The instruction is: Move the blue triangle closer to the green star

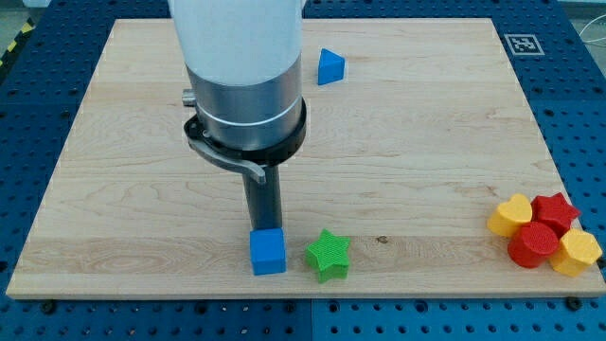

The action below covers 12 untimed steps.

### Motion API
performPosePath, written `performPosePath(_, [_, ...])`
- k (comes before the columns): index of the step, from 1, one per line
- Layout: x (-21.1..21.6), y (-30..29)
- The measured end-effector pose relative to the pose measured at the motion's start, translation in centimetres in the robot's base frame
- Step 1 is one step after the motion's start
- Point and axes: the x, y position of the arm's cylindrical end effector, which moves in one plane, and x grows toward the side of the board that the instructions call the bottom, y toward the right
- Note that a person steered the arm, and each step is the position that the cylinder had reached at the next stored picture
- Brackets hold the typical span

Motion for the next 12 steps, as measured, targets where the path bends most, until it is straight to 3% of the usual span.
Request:
performPosePath(1, [0.7, 0.0])
performPosePath(2, [-2.1, 0.0])
performPosePath(3, [-6.9, 2.8])
performPosePath(4, [-11.1, 9.2])
performPosePath(5, [-18.3, 14.9])
performPosePath(6, [-25.8, 17.4])
performPosePath(7, [-30.0, 15.9])
performPosePath(8, [-30.4, 12.3])
performPosePath(10, [-25.9, 9.7])
performPosePath(12, [-28.6, 5.6])
